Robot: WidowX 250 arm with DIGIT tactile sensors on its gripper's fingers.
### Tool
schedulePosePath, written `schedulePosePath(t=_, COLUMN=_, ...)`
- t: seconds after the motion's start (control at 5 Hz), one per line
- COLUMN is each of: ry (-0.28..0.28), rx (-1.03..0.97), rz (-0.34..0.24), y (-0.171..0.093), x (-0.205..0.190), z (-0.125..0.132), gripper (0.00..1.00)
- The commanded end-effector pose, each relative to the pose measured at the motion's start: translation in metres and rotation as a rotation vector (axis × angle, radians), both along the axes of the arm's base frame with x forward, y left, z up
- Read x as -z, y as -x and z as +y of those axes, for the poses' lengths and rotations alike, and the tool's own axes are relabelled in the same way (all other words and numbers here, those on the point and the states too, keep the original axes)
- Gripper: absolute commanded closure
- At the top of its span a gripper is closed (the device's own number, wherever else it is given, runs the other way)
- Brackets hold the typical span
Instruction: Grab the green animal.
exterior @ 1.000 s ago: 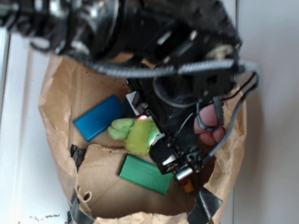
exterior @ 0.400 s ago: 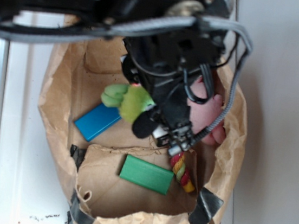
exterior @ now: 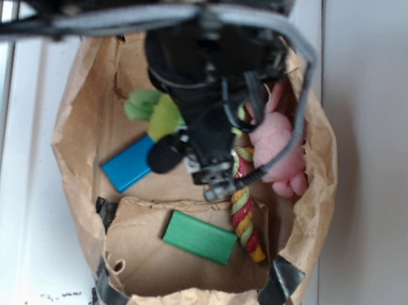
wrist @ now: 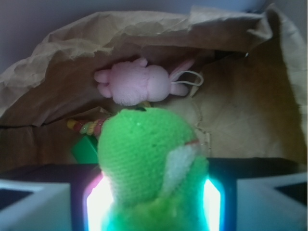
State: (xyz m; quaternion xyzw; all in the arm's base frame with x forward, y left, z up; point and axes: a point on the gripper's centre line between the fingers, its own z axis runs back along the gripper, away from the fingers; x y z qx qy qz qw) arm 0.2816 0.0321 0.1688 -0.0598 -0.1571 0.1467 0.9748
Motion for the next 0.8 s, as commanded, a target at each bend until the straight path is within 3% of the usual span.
schedulePosePath(t=0.0, ry=-0.042, rx=0.065, rz=-0.071, y=0.0149, x=-0.0290, z=0.0038, gripper=1.00)
schedulePosePath(t=0.4, ry=-0.015, rx=0.066, rz=-0.104, y=0.0181, x=-0.0304, z=-0.0006, gripper=1.00)
schedulePosePath(t=0.6, ry=-0.047, rx=0.058, rz=-0.119, y=0.0183, x=-0.0282, z=-0.0032, gripper=1.00)
